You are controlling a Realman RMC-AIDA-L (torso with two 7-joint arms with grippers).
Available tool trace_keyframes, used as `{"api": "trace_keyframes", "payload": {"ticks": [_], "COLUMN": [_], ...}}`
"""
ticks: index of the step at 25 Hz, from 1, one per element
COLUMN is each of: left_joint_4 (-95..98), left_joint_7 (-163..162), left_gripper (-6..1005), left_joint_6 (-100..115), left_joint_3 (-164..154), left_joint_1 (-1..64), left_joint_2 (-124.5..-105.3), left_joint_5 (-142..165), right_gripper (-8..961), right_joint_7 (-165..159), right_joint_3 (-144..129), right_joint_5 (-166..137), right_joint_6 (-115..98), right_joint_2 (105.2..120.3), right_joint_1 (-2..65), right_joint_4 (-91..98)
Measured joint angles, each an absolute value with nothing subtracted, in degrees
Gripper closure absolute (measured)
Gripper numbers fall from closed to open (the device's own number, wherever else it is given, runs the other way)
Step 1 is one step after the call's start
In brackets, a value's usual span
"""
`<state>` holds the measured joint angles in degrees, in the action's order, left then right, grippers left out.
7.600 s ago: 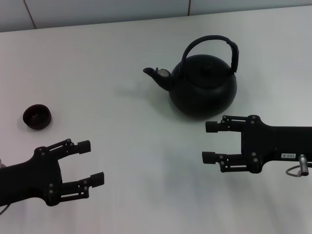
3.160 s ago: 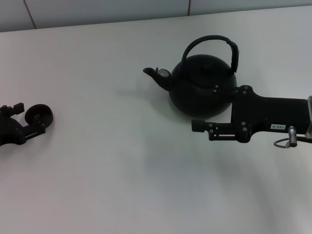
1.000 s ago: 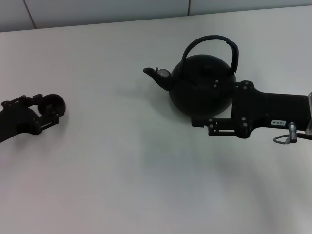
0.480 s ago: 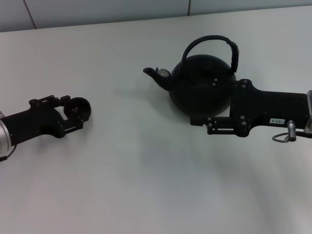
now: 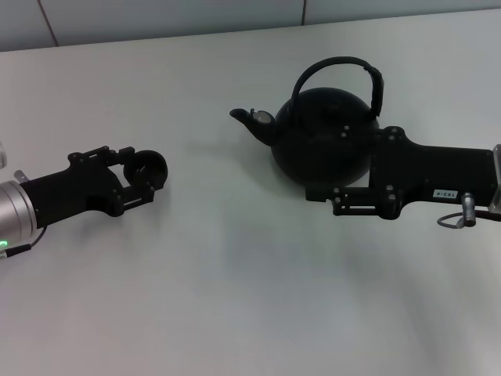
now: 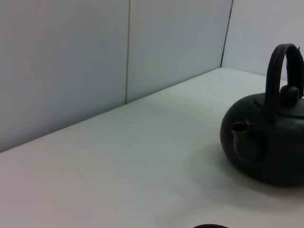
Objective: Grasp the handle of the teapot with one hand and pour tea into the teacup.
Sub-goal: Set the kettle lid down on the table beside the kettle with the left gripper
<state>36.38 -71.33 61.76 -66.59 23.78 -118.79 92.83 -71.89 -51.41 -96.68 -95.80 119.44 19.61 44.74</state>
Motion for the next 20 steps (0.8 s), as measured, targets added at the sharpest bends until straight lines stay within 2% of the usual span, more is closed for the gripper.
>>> {"api": "trace_keyframes", "payload": {"ticks": [20], "left_joint_4": [32.0], "left_joint_7": [-71.3], "left_gripper": [318], "left_joint_6": [60.3], "left_joint_3": [-67.7], "left_joint_1": [25.3], "left_joint_2": [-118.83], "left_joint_5": [92.8], "right_gripper": [208], "right_joint_7": [-71.8], "right_joint_3": [-51.5], "right_joint_5": [-96.7], "right_joint_6": [-95.8], "right_joint_2": [119.44], "right_joint_1": [19.8], "right_joint_4": [44.7]}}
